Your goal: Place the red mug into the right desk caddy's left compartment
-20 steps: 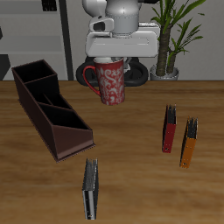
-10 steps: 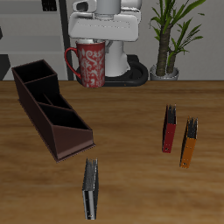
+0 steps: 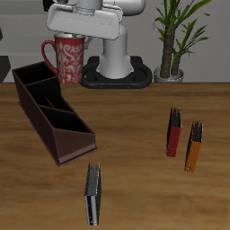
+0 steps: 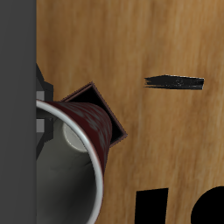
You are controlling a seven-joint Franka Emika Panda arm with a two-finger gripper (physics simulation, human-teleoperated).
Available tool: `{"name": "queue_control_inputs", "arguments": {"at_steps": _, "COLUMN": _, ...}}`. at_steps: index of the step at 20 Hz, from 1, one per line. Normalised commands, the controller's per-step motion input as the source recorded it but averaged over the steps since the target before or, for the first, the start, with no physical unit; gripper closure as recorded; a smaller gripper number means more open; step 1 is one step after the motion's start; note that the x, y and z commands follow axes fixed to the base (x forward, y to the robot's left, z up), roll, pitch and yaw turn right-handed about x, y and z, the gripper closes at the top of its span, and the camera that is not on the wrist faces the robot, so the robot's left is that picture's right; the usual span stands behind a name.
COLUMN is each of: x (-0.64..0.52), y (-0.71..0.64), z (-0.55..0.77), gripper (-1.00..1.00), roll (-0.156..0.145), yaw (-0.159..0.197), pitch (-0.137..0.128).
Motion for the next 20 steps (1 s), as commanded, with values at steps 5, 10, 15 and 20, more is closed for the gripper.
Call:
{"name": "queue_control_inputs", "arguments": {"at_steps": 5, "x": 0.13, "y": -0.14, "z": -0.17, "gripper": 1.00, "roll": -0.028, "yaw": 0.016, "pitch": 0.043}}
{"name": "queue_control_inputs", "arguments": {"at_steps": 10, "x": 0.06, "y": 0.06, "z": -0.19, "gripper": 1.00, "roll": 0.017, "yaw": 0.024, "pitch": 0.014}}
{"name": "queue_control_inputs", "arguments": {"at_steps": 15, "x": 0.08, "y": -0.01, "z": -0.19, "gripper": 1.00, "roll": -0.002, "yaw": 0.001, "pitch": 0.012}}
{"name": "queue_control_inputs", "arguments": {"at_steps": 20, "x": 0.10, "y": -0.12, "z": -0.23, "gripper": 1.00, "roll": -0.014, "yaw": -0.019, "pitch": 0.021}}
